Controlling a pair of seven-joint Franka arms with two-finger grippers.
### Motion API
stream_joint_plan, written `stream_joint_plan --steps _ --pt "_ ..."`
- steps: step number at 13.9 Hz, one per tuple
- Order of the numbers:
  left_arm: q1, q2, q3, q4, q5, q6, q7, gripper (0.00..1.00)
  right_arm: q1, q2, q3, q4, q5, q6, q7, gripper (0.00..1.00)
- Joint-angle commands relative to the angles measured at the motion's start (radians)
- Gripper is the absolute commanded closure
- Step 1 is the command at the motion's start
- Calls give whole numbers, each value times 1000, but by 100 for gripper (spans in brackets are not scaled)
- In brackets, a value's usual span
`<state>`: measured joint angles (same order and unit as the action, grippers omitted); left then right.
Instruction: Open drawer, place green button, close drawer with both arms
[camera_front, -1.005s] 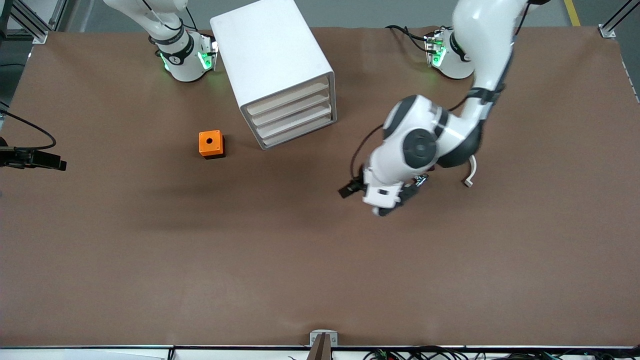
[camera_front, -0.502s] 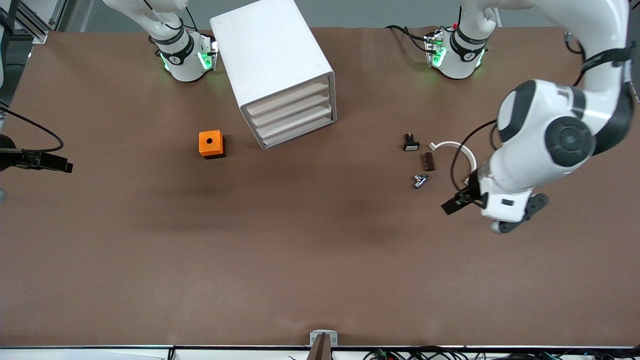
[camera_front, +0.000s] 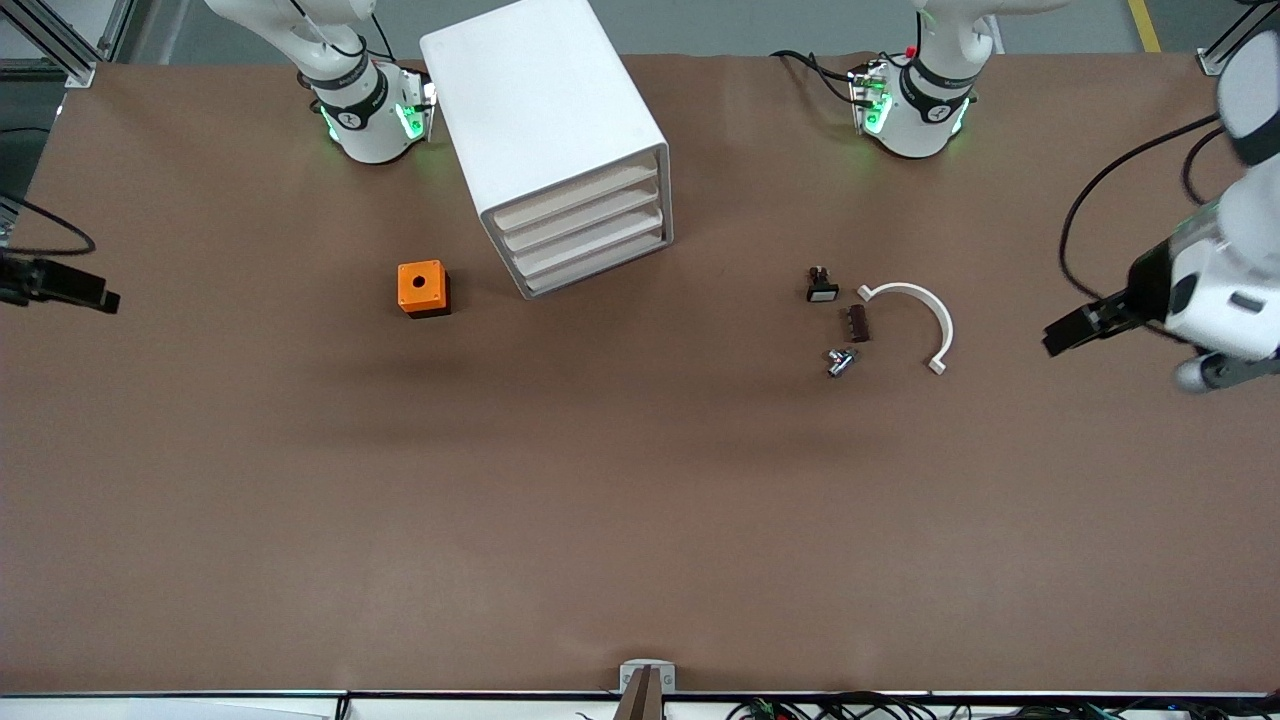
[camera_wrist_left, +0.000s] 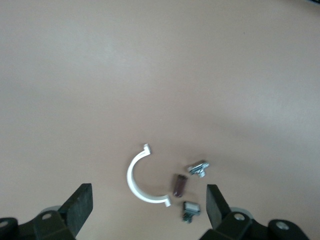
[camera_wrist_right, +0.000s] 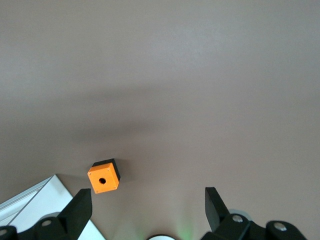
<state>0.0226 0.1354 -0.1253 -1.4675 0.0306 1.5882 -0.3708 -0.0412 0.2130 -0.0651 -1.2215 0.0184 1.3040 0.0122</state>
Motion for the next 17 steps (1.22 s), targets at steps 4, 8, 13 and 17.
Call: stream_joint_plan --steps 4,8,13,17 --pt "39 -158 -8 -65 19 -73 151 0 -25 -188 4 -203 35 69 14 0" --pt "23 -285 10 -177 9 -74 217 0 14 -294 4 -364 15 177 6 0" --pt "-44 -381 58 -257 6 -80 216 0 11 -305 4 -383 -8 225 -46 0" --pt "-44 -372 58 -252 5 -77 231 0 12 -307 4 -385 -6 215 -43 0"
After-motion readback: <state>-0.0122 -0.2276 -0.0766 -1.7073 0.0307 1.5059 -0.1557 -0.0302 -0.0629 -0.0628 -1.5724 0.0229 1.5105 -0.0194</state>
